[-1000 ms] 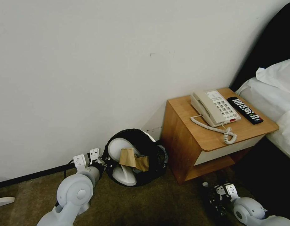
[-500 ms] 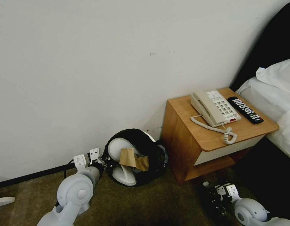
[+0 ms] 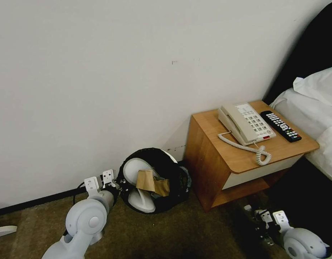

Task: Pick up the trash bin, then pick up the garbage from the floor and place it into the trash bin.

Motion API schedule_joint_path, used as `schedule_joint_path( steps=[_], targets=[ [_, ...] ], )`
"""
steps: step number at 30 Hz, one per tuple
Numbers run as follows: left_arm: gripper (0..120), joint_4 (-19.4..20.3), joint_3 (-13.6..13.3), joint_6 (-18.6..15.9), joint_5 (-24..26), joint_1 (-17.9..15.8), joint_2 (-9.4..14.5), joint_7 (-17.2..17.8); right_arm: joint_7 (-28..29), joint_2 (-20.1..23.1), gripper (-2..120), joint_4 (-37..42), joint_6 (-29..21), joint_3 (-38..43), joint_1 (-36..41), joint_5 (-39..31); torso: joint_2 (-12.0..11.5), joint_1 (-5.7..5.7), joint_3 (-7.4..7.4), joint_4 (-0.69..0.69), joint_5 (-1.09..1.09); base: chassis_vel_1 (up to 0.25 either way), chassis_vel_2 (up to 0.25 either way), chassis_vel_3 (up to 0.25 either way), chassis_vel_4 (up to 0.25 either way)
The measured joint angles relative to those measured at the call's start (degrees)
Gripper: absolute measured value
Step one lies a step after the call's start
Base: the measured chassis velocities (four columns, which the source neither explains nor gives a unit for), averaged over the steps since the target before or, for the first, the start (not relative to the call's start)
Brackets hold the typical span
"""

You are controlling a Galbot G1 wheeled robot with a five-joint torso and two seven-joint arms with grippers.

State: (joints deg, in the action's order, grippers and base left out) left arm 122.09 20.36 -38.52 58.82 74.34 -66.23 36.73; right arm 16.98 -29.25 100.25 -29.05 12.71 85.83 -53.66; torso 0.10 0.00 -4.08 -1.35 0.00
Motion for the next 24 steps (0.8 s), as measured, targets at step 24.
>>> schedule_joint_path(
  steps=[24],
  targets=[
    [0, -0.9, -1.0, 0.1, -1.4, -0.6, 0.0, -1.1, -2.0, 6.8, 20, 16.8, 0.0, 33.3, 33.3, 4.6, 0.0, 0.0, 0.0, 0.0, 0.0, 0.0, 0.0, 0.0, 0.0]
  ],
)
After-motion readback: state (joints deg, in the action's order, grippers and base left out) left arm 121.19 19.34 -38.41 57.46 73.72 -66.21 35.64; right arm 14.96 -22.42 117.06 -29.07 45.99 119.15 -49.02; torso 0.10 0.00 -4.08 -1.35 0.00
